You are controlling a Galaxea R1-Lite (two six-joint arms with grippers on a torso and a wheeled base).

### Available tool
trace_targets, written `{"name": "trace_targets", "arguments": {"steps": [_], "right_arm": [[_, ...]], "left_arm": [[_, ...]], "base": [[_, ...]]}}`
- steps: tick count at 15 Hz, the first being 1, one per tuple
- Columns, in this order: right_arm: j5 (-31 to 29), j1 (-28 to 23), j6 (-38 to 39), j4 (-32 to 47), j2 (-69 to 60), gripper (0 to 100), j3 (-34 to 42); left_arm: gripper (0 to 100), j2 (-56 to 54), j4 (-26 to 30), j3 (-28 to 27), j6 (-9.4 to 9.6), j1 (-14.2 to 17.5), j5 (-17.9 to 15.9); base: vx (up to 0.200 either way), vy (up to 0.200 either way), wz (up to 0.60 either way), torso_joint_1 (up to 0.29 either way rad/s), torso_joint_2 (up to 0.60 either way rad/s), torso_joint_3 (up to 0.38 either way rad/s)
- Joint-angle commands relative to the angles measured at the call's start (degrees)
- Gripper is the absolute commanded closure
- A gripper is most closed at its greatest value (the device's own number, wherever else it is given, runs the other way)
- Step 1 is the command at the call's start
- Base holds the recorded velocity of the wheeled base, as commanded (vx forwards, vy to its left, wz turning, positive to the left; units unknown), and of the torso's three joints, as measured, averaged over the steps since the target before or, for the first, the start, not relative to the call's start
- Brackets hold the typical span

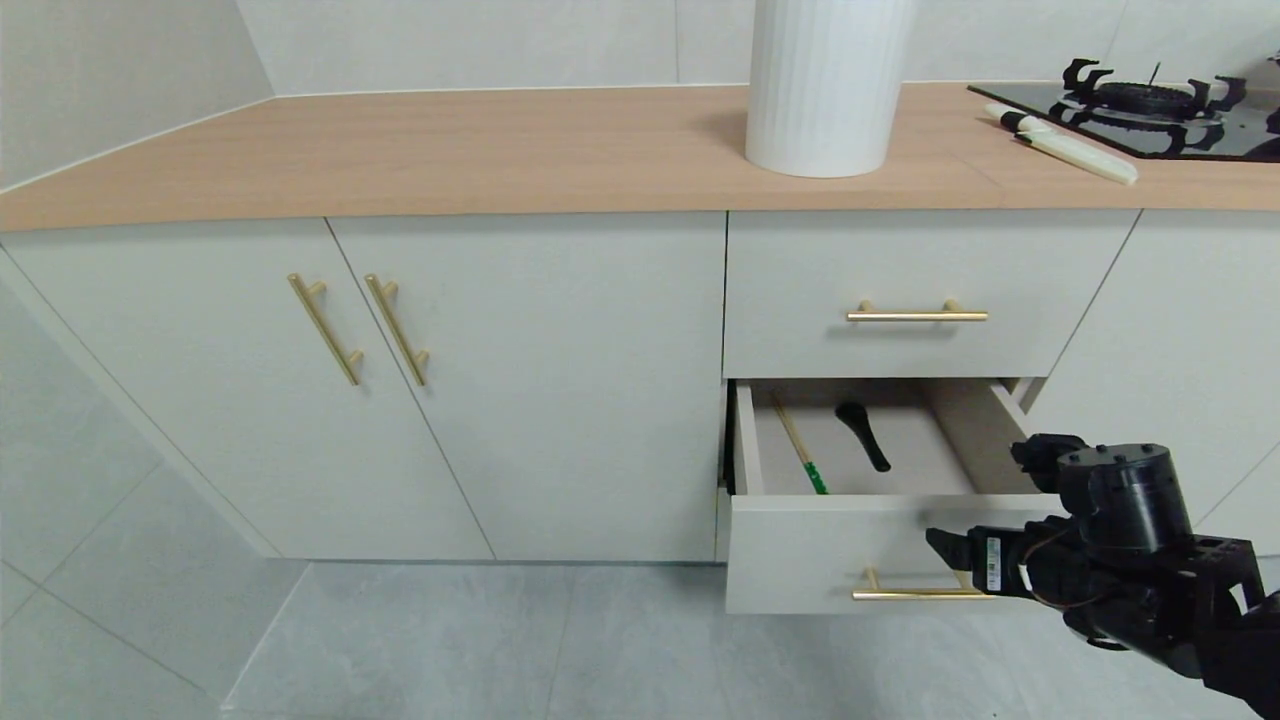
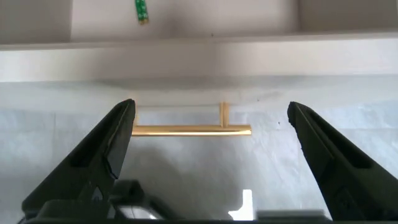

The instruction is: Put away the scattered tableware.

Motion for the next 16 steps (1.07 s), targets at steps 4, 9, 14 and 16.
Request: {"name": "trace_targets", "arguments": {"steps": [4, 9, 14, 16], "right_arm": [[0.0, -4.7, -3.4, -14.4, 10.8, 0, -3.7], [0.1, -7.0, -7.7, -14.4, 16.0, 0, -13.9], [0.2, -8.4, -9.1, -14.4, 20.3, 0, -22.2], [0.2, -8.7, -9.0, -14.5, 20.6, 0, -23.0]], "left_arm": [[0, 0.1, 0.0, 0.0, -0.01, 0.0, 0.0], [0, 0.1, 0.0, 0.0, -0.01, 0.0, 0.0], [0, 0.1, 0.0, 0.0, -0.01, 0.0, 0.0], [0, 0.1, 0.0, 0.0, -0.01, 0.0, 0.0]], "base": [[0.000, 0.000, 0.00, 0.000, 0.00, 0.000], [0.000, 0.000, 0.00, 0.000, 0.00, 0.000], [0.000, 0.000, 0.00, 0.000, 0.00, 0.000], [0.000, 0.000, 0.00, 0.000, 0.00, 0.000]]}}
